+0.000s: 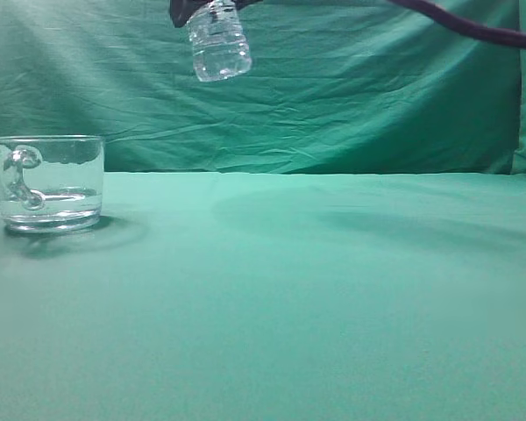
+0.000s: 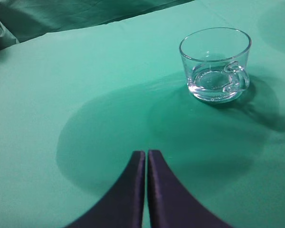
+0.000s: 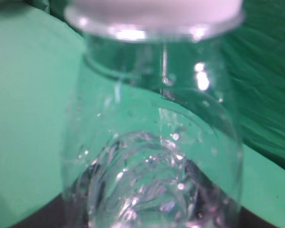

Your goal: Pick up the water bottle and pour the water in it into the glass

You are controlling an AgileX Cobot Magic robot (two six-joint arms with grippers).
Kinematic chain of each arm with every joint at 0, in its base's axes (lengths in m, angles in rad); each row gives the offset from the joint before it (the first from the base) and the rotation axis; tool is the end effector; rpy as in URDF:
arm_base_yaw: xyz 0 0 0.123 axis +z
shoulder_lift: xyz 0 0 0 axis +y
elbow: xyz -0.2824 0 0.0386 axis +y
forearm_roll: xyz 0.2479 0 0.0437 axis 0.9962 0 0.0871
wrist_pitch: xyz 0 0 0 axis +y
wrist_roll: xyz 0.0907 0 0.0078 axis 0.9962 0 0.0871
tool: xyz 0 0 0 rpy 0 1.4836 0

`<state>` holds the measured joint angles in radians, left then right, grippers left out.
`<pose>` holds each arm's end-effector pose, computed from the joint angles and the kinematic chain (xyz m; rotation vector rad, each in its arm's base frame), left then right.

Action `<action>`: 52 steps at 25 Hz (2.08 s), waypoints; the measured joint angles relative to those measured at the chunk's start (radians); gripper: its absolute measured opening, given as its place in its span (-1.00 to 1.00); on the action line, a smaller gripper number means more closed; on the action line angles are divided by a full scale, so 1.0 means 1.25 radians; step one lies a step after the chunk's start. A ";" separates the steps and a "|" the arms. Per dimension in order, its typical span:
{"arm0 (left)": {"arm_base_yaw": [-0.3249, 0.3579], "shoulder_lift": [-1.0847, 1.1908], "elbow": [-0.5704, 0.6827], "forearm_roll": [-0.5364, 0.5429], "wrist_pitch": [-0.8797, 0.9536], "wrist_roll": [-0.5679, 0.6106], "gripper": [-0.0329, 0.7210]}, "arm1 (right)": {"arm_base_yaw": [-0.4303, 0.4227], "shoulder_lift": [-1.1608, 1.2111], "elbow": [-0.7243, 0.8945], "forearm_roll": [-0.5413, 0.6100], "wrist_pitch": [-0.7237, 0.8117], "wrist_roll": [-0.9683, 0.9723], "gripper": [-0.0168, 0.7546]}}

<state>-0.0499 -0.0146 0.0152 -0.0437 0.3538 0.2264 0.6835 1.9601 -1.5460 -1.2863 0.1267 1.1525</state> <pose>0.0526 -0.0040 0.1769 0.2263 1.8244 0.0811 0.3729 0.2893 0.2778 -0.6931 1.8107 0.2508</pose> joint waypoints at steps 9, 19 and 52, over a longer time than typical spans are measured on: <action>0.000 0.000 0.000 0.000 0.000 0.000 -0.91 | 0.000 -0.236 0.309 0.001 -0.009 0.010 -0.11; 0.000 0.000 0.000 0.000 0.000 0.000 -0.91 | -0.056 -0.396 0.505 0.000 -0.090 0.075 -0.11; 0.000 0.000 0.000 0.000 0.000 0.000 -0.91 | -0.391 -0.139 0.642 0.219 -0.598 -0.433 -0.11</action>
<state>-0.0499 -0.0146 0.0152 -0.0437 0.3538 0.2264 0.1948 1.7859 -0.7431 -1.0128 -0.6205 0.6110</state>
